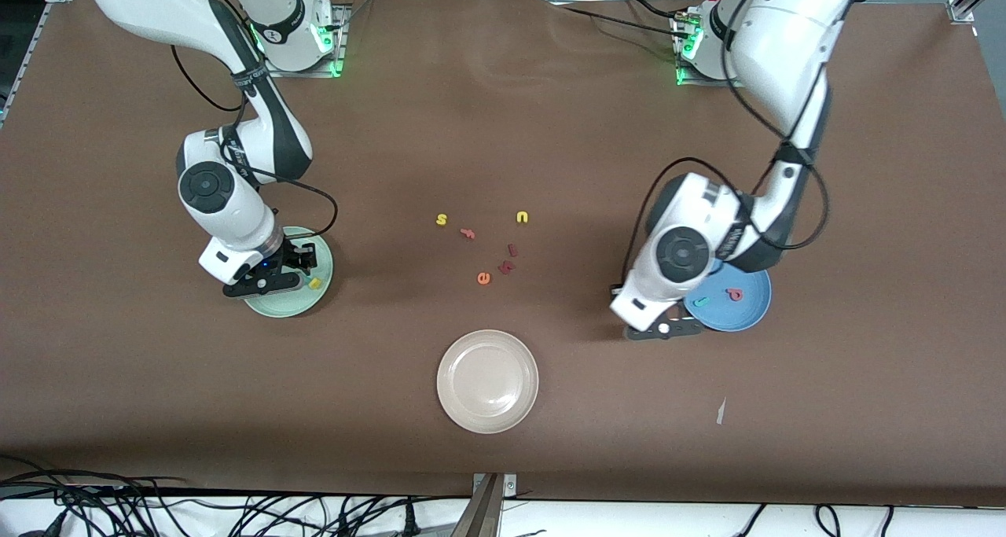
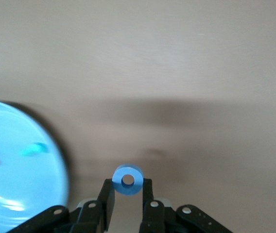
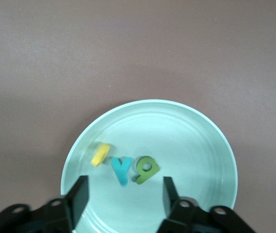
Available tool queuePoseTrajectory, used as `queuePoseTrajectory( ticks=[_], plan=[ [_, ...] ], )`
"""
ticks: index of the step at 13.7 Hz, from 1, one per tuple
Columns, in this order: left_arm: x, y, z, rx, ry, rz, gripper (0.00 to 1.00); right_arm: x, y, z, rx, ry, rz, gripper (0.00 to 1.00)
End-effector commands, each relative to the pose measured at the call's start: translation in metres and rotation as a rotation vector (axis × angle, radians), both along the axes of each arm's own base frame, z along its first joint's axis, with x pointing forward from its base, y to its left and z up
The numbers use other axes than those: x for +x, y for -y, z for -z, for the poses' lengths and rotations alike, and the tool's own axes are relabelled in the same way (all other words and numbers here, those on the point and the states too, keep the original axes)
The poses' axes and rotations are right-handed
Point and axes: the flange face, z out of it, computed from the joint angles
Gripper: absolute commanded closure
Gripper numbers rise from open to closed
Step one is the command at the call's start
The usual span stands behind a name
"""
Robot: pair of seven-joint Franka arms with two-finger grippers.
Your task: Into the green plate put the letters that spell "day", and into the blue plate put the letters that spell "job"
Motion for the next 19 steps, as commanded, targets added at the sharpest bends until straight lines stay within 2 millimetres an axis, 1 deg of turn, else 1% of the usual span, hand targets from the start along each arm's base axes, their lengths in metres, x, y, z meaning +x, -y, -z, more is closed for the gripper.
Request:
queuePoseTrajectory(
  ticks=[1, 2, 3, 4, 5, 6, 7, 8, 9, 10, 11, 12, 14, 17, 18, 19],
  plan=[
    [-0.024, -0.058, -0.025, 0.001, -0.020, 0.132, 0.86, 0.006, -0.008, -0.024, 0.047, -0.014, 0.038, 0.00],
    [-0.031, -0.078, -0.027, -0.003, -0.025, 0.145, 0.86, 0.016, -0.009, -0.041, 0.066, -0.035, 0.068, 0.00],
    [-0.039, -0.089, -0.023, -0.009, -0.019, 0.164, 0.85, 0.025, -0.013, -0.061, 0.068, -0.056, 0.078, 0.00],
    [-0.045, -0.101, -0.017, -0.018, -0.002, 0.189, 0.83, 0.034, -0.013, -0.082, 0.065, -0.061, 0.089, 0.00],
    [-0.048, -0.118, -0.008, -0.026, 0.005, 0.200, 0.81, 0.041, -0.014, -0.103, 0.063, -0.066, 0.107, 0.00],
    [-0.048, -0.129, -0.001, -0.032, 0.010, 0.222, 0.71, 0.048, -0.014, -0.123, 0.062, -0.065, 0.113, 0.00],
    [-0.048, -0.139, 0.003, -0.037, 0.007, 0.245, 0.43, 0.051, -0.016, -0.139, 0.061, -0.066, 0.114, 0.00],
    [-0.046, -0.140, 0.002, -0.040, 0.002, 0.283, 0.00, 0.053, -0.015, -0.158, 0.059, -0.064, 0.114, 0.00],
    [-0.041, -0.141, -0.005, -0.042, 0.012, 0.287, 0.00, 0.054, -0.015, -0.171, 0.055, -0.076, 0.111, 0.00],
    [-0.033, -0.141, -0.017, -0.043, 0.020, 0.280, 0.00, 0.054, -0.014, -0.189, 0.053, -0.086, 0.112, 0.00],
    [-0.023, -0.140, -0.038, -0.047, 0.007, 0.266, 0.00, 0.051, -0.012, -0.208, 0.050, -0.093, 0.115, 0.00],
    [-0.013, -0.140, -0.064, -0.043, -0.006, 0.253, 0.00, 0.047, -0.011, -0.225, 0.050, -0.089, 0.116, 0.00],
    [0.001, -0.141, -0.111, -0.036, -0.018, 0.238, 0.00, 0.034, -0.005, -0.257, 0.051, -0.081, 0.124, 0.00],
    [0.009, -0.147, -0.179, -0.029, -0.020, 0.218, 0.00, 0.015, 0.017, -0.296, 0.088, -0.098, 0.171, 0.00],
    [0.010, -0.156, -0.197, -0.029, -0.024, 0.204, 0.00, 0.009, 0.020, -0.308, 0.097, -0.092, 0.176, 0.00],
    [0.011, -0.157, -0.215, -0.033, -0.021, 0.204, 0.00, 0.005, 0.027, -0.315, 0.095, -0.094, 0.186, 0.00]
  ],
)
